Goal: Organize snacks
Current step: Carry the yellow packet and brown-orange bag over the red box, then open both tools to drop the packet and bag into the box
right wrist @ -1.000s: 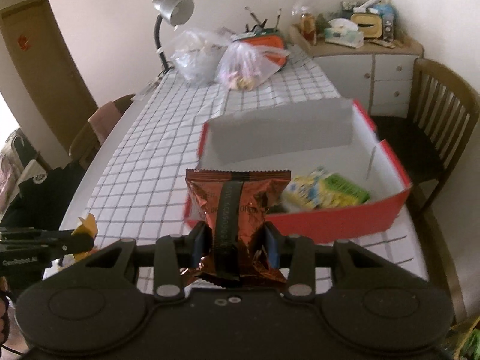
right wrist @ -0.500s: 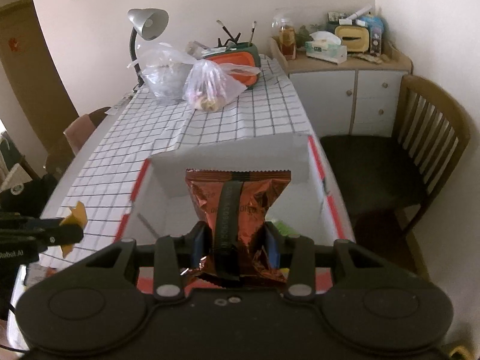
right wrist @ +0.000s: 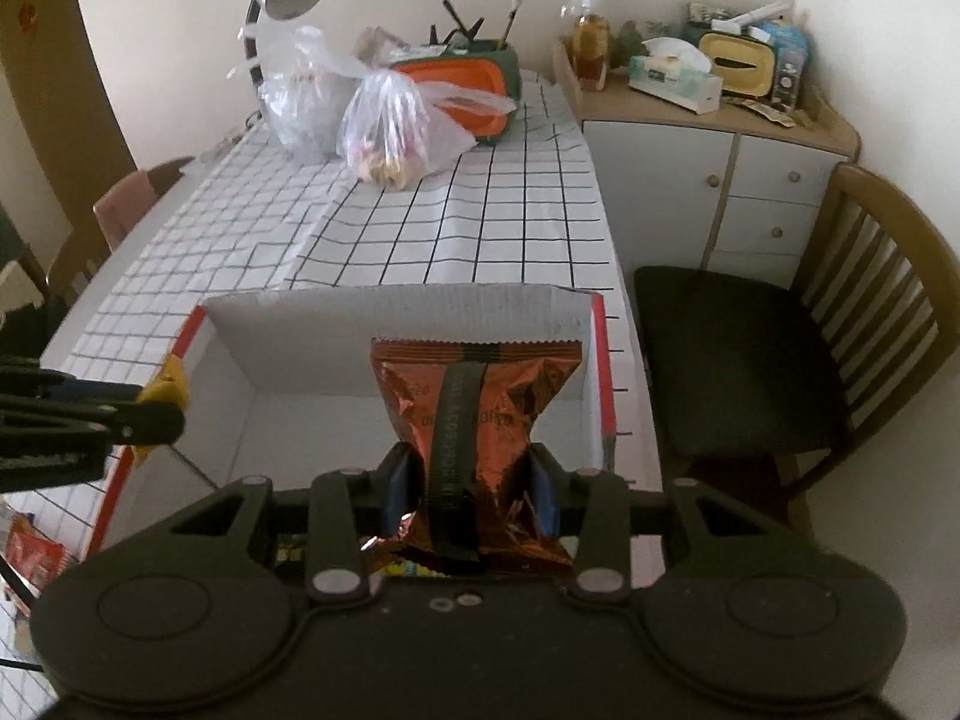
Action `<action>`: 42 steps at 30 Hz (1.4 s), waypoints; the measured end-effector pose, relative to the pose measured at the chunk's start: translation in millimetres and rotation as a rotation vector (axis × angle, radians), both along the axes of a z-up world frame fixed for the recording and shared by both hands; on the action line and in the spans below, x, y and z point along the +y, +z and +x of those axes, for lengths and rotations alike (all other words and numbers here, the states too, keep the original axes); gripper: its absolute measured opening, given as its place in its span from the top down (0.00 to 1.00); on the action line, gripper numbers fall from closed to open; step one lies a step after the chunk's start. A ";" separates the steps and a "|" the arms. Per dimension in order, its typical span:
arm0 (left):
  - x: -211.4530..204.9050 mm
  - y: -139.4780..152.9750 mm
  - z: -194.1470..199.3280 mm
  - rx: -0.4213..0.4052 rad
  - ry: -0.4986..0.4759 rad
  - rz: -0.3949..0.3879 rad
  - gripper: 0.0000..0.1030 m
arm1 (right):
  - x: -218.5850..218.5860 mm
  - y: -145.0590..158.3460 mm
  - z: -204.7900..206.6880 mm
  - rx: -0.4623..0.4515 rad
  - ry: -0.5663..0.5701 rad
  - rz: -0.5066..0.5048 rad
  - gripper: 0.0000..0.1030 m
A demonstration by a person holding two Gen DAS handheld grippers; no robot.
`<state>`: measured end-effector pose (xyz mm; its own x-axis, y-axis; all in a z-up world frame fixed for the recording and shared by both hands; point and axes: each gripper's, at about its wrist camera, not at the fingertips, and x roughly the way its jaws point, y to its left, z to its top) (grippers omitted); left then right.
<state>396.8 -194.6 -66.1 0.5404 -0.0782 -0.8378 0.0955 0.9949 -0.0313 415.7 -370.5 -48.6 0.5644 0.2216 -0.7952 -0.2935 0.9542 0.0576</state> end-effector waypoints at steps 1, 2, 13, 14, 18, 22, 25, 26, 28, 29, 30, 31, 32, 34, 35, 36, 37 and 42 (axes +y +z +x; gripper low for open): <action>-3.0 -3.9 5.7 0.014 0.005 0.009 0.74 | 1.3 -3.4 3.8 0.010 0.010 -0.005 0.62; -6.1 -8.5 11.3 0.028 0.006 0.019 0.74 | 2.5 -6.2 6.4 0.018 0.019 -0.012 0.62; -22.7 -52.2 53.0 0.180 0.011 0.087 0.74 | 22.6 -41.5 22.2 0.118 0.114 -0.087 0.62; -23.5 -54.7 54.7 0.193 0.011 0.085 0.74 | 24.6 -43.0 21.3 0.122 0.124 -0.093 0.62; -29.2 -65.4 60.2 0.240 -0.002 0.092 0.74 | 27.6 -47.0 22.0 0.135 0.137 -0.110 0.62; -33.9 -75.6 60.4 0.276 -0.011 0.113 0.74 | 26.6 -49.9 20.7 0.146 0.138 -0.107 0.62; -34.3 -78.4 59.9 0.284 -0.011 0.106 0.74 | 26.6 -51.4 17.7 0.149 0.140 -0.106 0.62; -34.5 -78.5 59.1 0.284 -0.011 0.105 0.74 | 26.3 -51.7 17.2 0.150 0.138 -0.107 0.62; -34.8 -78.0 58.4 0.280 -0.010 0.099 0.74 | 24.8 -51.1 16.2 0.147 0.130 -0.105 0.62; -35.2 -77.6 58.2 0.281 -0.007 0.094 0.74 | 23.7 -50.3 15.3 0.146 0.127 -0.101 0.62; -35.1 -76.9 57.5 0.282 -0.007 0.089 0.74 | 22.4 -49.6 14.6 0.144 0.124 -0.097 0.62; -35.3 -75.7 55.9 0.278 -0.008 0.086 0.74 | 21.0 -48.6 13.5 0.142 0.121 -0.093 0.62; -35.3 -74.8 54.2 0.274 -0.008 0.084 0.74 | 19.8 -47.3 12.5 0.141 0.119 -0.088 0.62; -34.4 -72.6 50.5 0.271 -0.006 0.078 0.74 | 16.7 -43.7 9.8 0.135 0.115 -0.071 0.61; -33.8 -70.9 48.4 0.267 -0.004 0.072 0.74 | 15.0 -41.6 8.3 0.131 0.111 -0.063 0.61; -32.5 -68.0 45.6 0.258 -0.002 0.063 0.74 | 13.5 -39.0 6.9 0.127 0.109 -0.053 0.61; -31.2 -65.3 43.2 0.249 0.002 0.055 0.74 | 11.4 -35.8 5.4 0.121 0.106 -0.042 0.61; -24.0 -49.4 29.4 0.199 0.012 0.018 0.74 | 2.4 -20.1 -4.2 0.094 0.100 0.010 0.60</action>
<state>426.2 -218.6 -115.5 0.3652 -0.0563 -0.9292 0.0770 0.9966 -0.0301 411.5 -368.0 -68.6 0.4619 0.2811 -0.8412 -0.3803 0.9196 0.0985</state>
